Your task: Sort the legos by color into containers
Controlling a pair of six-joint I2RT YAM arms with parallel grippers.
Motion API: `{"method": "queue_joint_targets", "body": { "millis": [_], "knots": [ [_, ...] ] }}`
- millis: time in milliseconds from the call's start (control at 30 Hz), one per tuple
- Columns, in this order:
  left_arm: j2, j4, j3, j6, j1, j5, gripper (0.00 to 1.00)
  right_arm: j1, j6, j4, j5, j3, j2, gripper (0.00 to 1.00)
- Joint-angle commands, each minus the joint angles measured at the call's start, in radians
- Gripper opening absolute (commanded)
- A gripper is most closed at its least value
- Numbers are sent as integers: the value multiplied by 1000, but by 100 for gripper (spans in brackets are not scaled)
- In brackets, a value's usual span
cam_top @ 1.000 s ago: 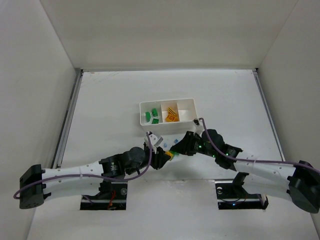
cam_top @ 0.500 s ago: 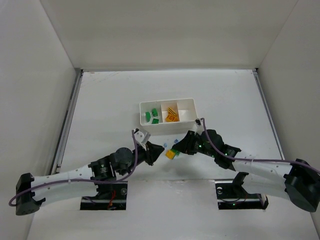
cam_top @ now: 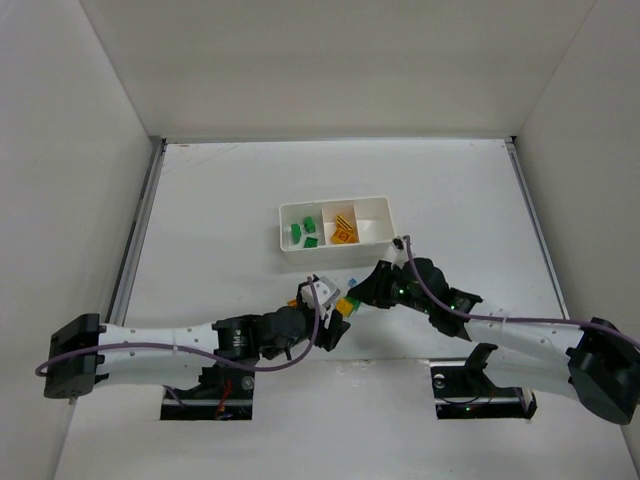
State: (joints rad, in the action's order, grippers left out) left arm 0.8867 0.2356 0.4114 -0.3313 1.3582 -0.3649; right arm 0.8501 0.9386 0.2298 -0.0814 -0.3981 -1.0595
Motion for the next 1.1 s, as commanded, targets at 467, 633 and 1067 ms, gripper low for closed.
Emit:
{"method": "queue_joint_targets", "body": {
  "millis": [467, 633, 1067],
  "knots": [
    [81, 140, 44, 107, -24, -37, 60, -4, -3, 20, -49, -44, 47, 19],
    [100, 145, 47, 106, -38, -3, 57, -4, -3, 20, -49, -44, 62, 19],
    [126, 191, 38, 97, -67, 69, 30, -1, -6, 22, -50, -41, 73, 19]
  ]
}}
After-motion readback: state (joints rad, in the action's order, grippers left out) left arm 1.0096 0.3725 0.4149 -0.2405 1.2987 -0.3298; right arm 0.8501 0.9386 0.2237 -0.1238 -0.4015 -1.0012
